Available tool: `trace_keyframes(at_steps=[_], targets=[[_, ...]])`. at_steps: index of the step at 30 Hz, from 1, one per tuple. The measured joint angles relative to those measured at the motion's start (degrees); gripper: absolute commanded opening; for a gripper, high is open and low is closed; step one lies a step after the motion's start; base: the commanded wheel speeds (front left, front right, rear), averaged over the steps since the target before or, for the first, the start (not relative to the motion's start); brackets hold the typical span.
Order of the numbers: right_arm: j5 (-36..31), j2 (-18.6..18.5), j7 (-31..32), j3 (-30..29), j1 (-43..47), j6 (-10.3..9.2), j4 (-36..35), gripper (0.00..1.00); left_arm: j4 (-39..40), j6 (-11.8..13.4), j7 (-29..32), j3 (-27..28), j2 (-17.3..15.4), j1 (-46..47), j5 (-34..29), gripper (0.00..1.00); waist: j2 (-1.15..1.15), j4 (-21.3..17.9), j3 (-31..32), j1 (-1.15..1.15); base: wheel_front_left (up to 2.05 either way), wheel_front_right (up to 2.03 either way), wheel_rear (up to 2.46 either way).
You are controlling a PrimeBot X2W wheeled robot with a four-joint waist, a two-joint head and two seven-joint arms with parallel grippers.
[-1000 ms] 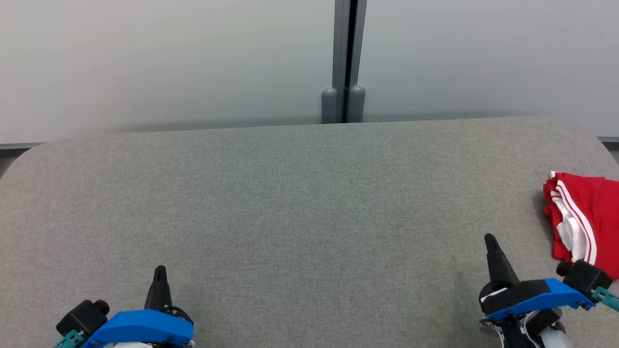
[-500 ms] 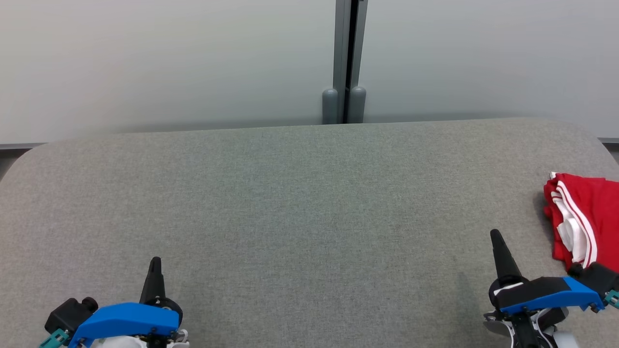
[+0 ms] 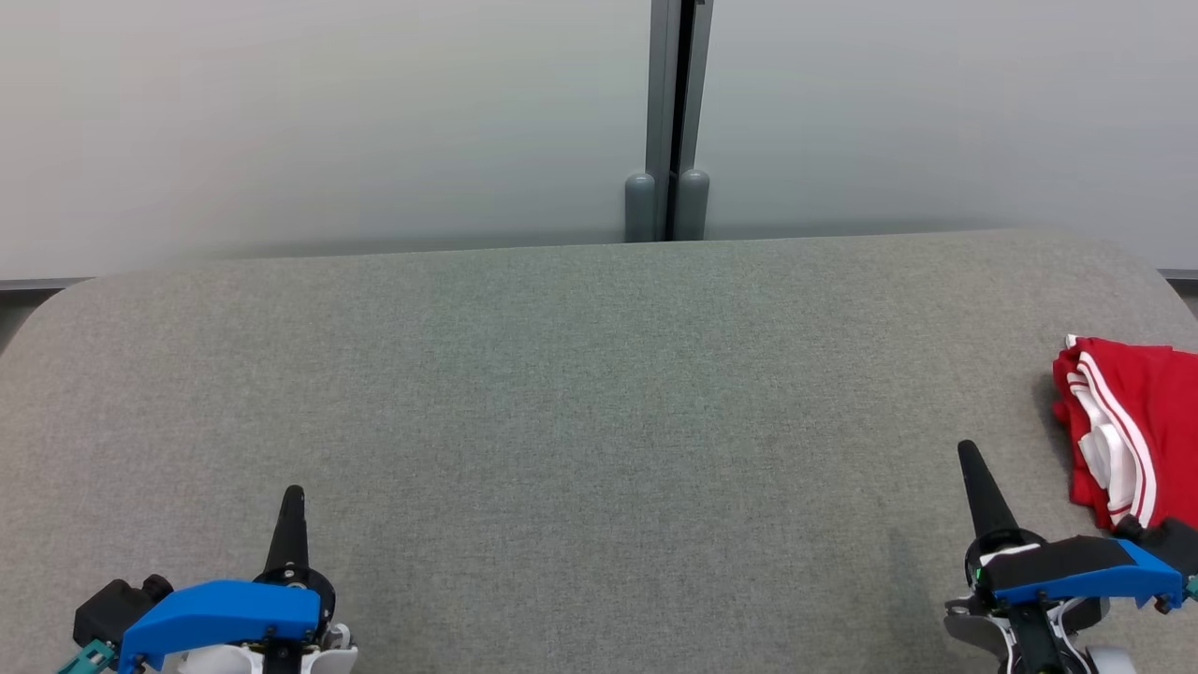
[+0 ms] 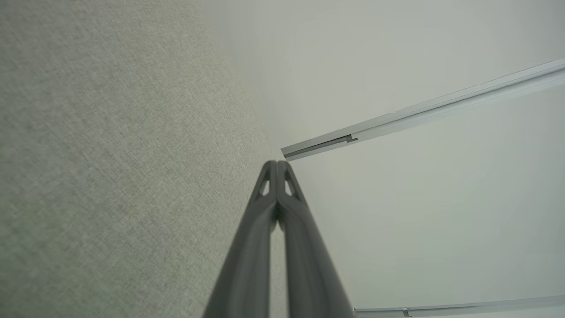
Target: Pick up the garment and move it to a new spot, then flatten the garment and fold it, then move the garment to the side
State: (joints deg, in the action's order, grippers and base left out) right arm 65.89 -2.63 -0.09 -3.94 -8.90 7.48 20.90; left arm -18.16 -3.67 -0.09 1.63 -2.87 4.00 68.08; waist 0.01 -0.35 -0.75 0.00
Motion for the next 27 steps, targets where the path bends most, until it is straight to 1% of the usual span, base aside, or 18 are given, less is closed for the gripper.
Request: trace_keyframes(at_steps=[27], targets=[[14.0,-0.03,3.54,-1.38,1.14,0.0,-3.64,0.0,2.13,-2.0,3.54,2.79,-0.01,1.03,12.82,0.0,0.0,0.17,0.28,0.0,0.0,0.0,0.0]])
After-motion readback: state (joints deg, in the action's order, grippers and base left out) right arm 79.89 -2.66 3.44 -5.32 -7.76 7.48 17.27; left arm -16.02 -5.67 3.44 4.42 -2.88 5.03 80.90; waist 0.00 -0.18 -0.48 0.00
